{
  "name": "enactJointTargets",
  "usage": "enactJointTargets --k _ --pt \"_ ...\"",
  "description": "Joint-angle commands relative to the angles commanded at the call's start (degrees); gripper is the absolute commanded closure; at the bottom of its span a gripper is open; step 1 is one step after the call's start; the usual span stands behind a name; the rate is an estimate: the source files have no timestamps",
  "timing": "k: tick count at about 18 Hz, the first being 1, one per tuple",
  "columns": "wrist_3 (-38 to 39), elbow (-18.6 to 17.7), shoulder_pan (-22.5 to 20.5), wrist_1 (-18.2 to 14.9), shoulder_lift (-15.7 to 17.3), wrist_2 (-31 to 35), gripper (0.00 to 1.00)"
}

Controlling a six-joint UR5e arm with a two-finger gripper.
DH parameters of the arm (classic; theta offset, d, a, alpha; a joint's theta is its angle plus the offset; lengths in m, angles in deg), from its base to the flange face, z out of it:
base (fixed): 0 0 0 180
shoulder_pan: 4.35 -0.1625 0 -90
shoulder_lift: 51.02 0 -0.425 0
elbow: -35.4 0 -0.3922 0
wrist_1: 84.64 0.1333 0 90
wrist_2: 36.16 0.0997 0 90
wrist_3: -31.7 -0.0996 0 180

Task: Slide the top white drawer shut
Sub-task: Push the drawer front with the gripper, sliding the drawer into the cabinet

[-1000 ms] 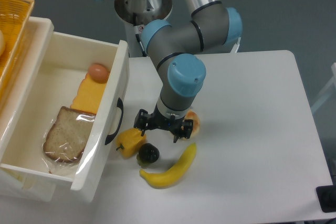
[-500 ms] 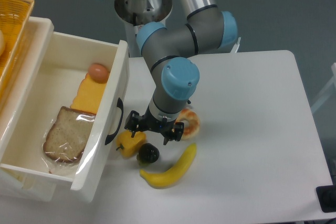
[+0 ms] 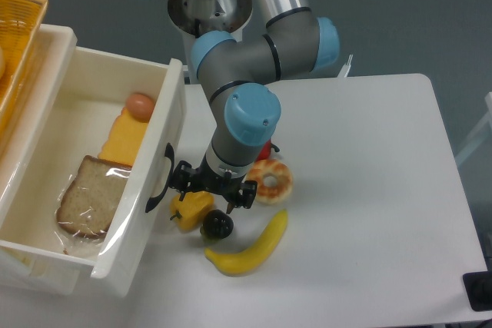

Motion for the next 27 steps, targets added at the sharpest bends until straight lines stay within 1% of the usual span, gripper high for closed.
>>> enactJointTargets --k 6,13,15,19,27 --pt "-0.09 0.00 1.15 0.00 0.35 -0.26 0.00" --pt "-0.26 -0.09 3.96 -0.35 1.14 -0.26 0.00" --pt "-0.44 -0.09 4.66 -0.26 2.54 0.00 0.00" --pt "-4.21 0.09 6.15 -0.18 2.64 0.18 0.00" --pt "-4.13 -0.09 7.82 -0.18 2.72 0.18 0.00"
